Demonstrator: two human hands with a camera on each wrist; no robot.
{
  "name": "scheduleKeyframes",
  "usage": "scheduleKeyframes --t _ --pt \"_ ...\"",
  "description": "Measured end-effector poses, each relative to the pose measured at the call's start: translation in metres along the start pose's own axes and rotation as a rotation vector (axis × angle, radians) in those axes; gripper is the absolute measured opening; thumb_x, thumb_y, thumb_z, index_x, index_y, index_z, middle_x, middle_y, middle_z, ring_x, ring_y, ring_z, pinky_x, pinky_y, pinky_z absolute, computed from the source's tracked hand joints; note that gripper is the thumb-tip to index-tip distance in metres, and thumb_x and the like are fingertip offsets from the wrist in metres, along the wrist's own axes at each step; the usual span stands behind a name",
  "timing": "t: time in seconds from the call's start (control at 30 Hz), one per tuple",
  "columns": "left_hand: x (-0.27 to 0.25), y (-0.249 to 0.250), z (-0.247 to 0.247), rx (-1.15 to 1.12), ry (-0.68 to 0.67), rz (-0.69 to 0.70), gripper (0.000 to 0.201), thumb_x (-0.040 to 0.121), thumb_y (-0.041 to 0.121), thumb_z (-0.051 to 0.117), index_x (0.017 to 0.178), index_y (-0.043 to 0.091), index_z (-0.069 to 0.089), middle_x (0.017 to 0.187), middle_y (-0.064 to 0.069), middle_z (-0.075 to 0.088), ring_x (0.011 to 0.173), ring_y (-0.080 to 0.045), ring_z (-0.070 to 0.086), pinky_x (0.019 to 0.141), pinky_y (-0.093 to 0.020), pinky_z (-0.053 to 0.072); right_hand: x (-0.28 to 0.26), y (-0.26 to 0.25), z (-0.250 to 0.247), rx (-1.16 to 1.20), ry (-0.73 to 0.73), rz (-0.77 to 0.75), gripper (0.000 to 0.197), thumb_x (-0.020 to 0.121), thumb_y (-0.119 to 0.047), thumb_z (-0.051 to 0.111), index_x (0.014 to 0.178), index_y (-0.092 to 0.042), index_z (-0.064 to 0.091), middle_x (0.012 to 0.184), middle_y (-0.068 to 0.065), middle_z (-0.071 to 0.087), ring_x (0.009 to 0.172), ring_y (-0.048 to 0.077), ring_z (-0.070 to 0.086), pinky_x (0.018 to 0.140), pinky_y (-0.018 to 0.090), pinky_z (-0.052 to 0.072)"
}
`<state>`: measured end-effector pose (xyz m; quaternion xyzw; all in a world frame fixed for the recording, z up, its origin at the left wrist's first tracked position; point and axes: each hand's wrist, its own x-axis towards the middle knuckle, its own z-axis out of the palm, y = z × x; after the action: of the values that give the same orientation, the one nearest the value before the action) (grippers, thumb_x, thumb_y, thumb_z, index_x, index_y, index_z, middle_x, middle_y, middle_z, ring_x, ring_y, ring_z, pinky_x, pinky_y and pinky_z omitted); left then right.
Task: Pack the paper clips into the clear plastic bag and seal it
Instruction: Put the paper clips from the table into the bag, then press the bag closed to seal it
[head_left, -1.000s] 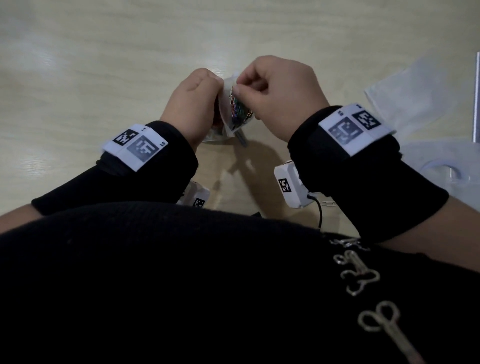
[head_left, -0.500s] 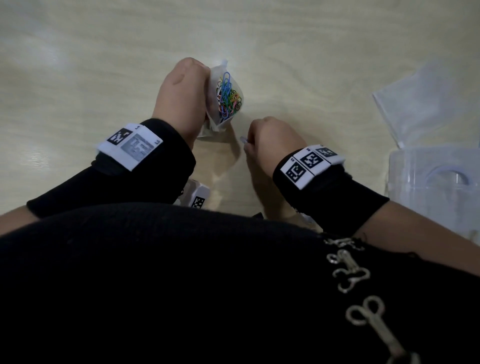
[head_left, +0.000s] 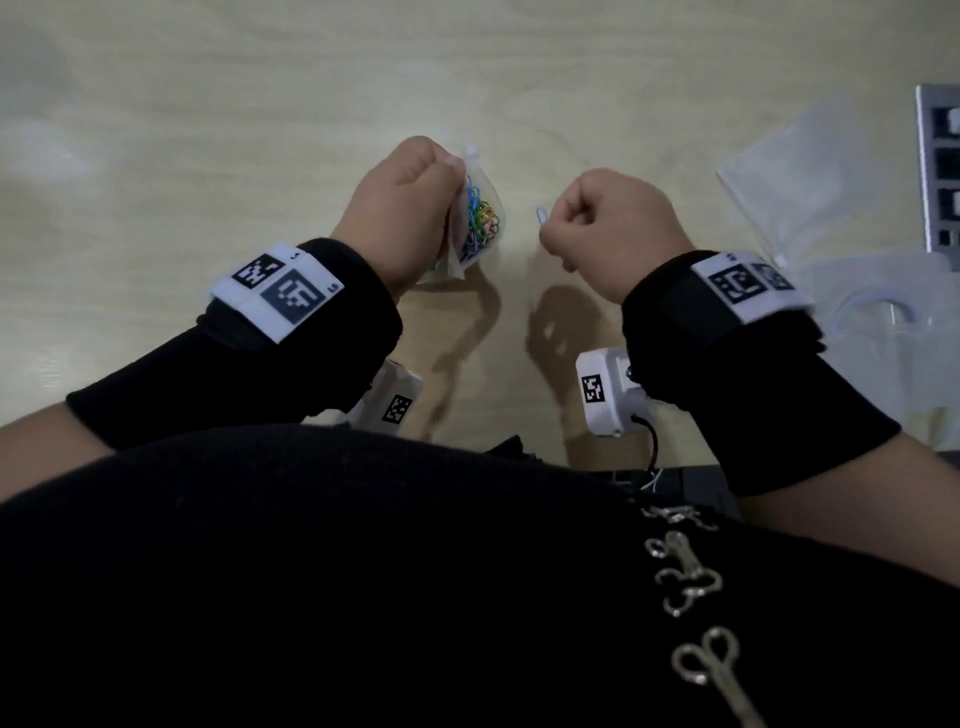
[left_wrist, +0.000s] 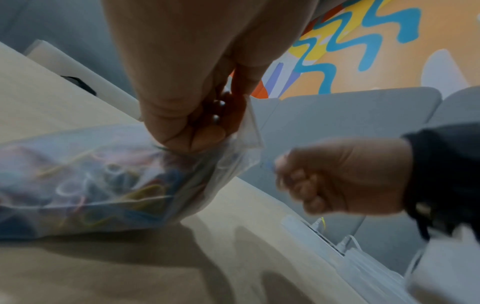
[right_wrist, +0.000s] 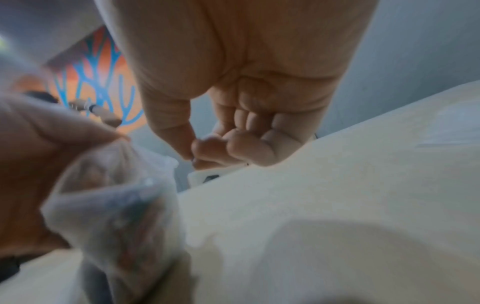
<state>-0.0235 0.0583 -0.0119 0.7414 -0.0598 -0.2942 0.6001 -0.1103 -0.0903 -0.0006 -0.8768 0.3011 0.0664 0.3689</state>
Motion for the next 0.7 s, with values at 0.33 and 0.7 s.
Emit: scheduleKeyframes --t 0.33,0.7 --pt "-0.007 0.014 0.057 -0.012 -0.112 0.016 0.014 0.075 0.030 0.050 0.063 0.022 0.050 0.050 0.007 0.049 0.052 -0.017 0.046 0.055 -0.027 0.035 -0.015 0.014 -0.036 0.075 0.124 -0.176 0.010 0.083 -0.030 0.064 0.079 -0.021 0.067 0.068 -0.005 0.063 0.067 0.014 0.061 0.067 0.027 0.047" --pt "-0.011 0.059 0.114 0.036 -0.272 0.205 0.020 0.090 0.021 0.054 0.070 0.020 0.053 0.050 0.013 0.050 0.043 -0.002 0.041 0.042 -0.015 0.031 -0.018 0.062 -0.106 0.060 0.235 -0.165 0.015 0.082 -0.036 0.061 0.074 -0.023 0.063 0.063 -0.008 0.059 0.074 0.020 0.065 0.072 0.030 0.050"
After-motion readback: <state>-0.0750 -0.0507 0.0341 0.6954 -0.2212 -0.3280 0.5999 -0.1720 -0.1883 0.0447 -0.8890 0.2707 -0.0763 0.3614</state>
